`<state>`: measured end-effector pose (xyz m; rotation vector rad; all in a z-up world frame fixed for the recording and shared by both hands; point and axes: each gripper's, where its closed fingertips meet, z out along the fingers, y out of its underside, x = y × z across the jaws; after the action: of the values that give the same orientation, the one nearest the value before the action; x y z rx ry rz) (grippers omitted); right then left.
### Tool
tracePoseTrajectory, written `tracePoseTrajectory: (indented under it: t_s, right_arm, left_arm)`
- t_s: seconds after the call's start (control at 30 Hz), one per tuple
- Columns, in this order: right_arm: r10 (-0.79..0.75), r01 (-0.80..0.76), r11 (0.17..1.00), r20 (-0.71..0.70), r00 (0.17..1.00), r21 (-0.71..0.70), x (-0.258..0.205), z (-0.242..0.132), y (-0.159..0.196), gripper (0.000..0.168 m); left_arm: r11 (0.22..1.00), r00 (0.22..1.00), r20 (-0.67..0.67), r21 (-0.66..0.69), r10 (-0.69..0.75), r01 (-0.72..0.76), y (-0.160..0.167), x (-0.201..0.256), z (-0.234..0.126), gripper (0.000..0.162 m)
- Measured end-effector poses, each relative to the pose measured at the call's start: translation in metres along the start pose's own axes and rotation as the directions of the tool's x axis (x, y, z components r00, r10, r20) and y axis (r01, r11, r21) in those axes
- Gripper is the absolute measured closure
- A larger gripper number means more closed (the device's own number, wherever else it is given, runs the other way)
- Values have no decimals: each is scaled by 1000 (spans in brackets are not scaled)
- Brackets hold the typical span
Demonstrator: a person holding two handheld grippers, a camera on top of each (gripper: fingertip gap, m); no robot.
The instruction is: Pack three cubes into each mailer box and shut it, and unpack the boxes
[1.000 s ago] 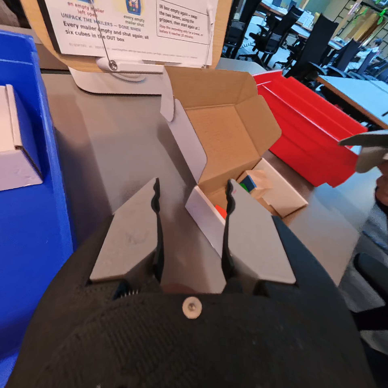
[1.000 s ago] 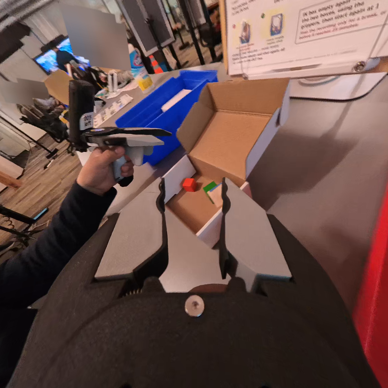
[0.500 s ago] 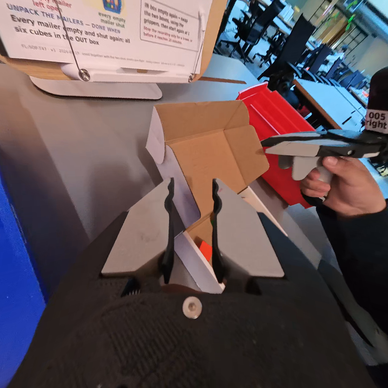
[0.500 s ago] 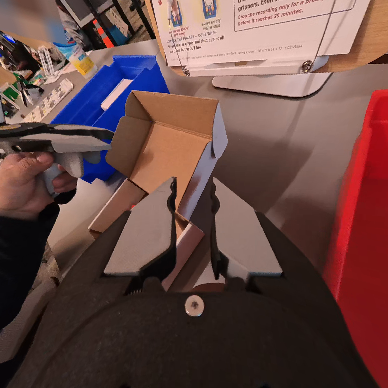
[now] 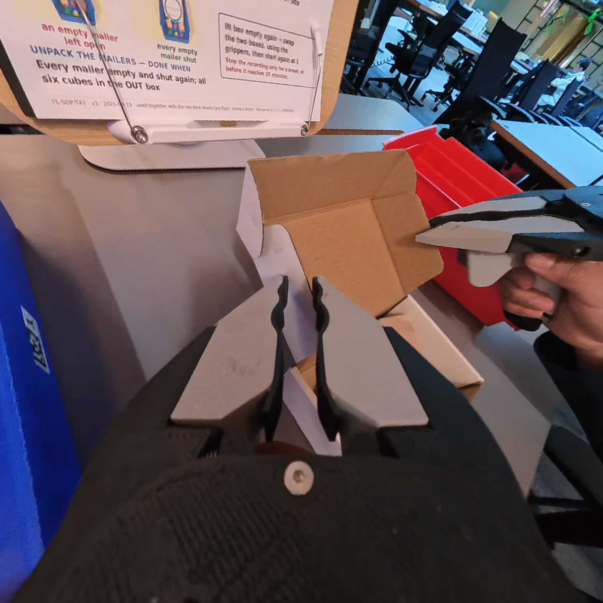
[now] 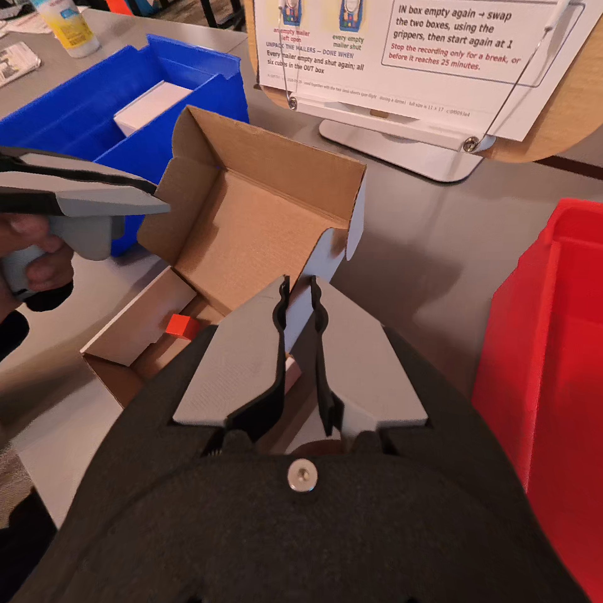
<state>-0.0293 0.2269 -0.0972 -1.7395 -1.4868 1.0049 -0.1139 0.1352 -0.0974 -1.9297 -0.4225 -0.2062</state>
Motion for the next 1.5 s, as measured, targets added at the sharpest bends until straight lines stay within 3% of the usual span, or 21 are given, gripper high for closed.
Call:
tracePoseTrajectory:
  t_s: [0.03, 0.27, 0.67, 0.8, 0.9, 1.0, 1.27, 1.5]
  right_arm:
    - [-20, 20, 1000, -4, 1000, 8, -4, -2, 1, 158]
    - [-153, 158, 983, -54, 987, 97, -26, -21, 8, 159]
    - [-344, 369, 912, -157, 926, 177, -56, -51, 27, 159]
    - [-373, 413, 898, -237, 897, 151, -48, -41, 12, 158]
    - [-351, 418, 887, -301, 887, 197, -37, -38, -9, 160]
    - [-337, 396, 897, -279, 899, 194, -30, -31, -9, 161]
    - [-419, 474, 851, -249, 873, 228, -39, -38, 23, 163]
    - [-541, 579, 795, -218, 812, 184, -57, -47, 53, 157]
  left_arm:
    - [1000, 1000, 11, 3, 25, -25, 2, 3, -3, 150]
    - [962, 952, 139, -1, 271, -274, 16, 24, -28, 150]
    - [893, 898, 148, 125, 414, -433, 39, 53, -66, 149]
    - [893, 886, 176, 65, 429, -445, 30, 42, -54, 149]
    - [862, 854, 231, 103, 465, -497, 5, 36, -45, 151]
    - [846, 839, 261, 121, 477, -519, -5, 30, -40, 151]
    - [838, 861, 177, 204, 477, -506, 40, 43, -58, 153]
    - [829, 841, 150, 149, 520, -539, 71, 51, -74, 156]
